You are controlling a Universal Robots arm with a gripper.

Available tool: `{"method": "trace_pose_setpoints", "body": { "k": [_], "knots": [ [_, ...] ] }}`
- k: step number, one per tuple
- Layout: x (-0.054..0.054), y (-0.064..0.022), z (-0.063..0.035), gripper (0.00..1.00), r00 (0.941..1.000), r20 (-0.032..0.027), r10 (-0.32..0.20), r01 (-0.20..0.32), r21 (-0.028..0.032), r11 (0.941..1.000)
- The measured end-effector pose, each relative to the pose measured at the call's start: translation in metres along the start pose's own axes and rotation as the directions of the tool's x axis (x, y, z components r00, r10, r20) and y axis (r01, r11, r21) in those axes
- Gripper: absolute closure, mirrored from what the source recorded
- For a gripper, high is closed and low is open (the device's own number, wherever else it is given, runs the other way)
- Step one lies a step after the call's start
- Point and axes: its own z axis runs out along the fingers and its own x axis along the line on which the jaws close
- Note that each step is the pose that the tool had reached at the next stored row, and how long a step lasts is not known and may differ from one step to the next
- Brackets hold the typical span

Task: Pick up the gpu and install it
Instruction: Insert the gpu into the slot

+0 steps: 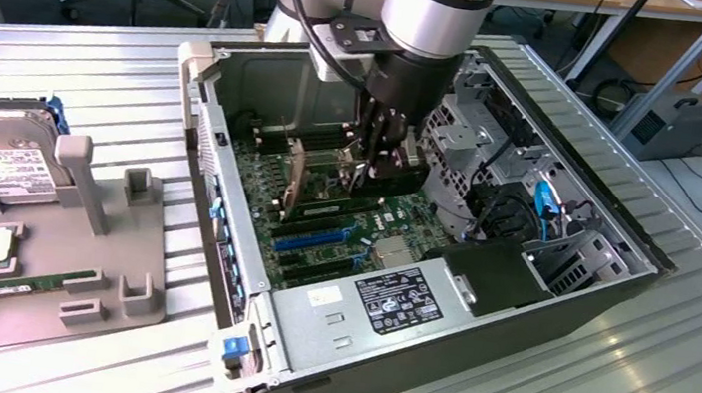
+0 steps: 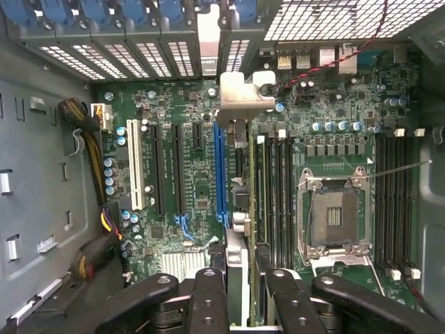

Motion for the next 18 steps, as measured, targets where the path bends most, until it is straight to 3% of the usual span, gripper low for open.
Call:
{"method": "trace_pose_setpoints", "body": {
  "k": [18],
  "knots": [
    [0.0022, 0.0052, 0.0041, 0.73, 1.0000, 0.0000, 0.000, 0.000, 0.0000, 1.0000]
  ]
}}
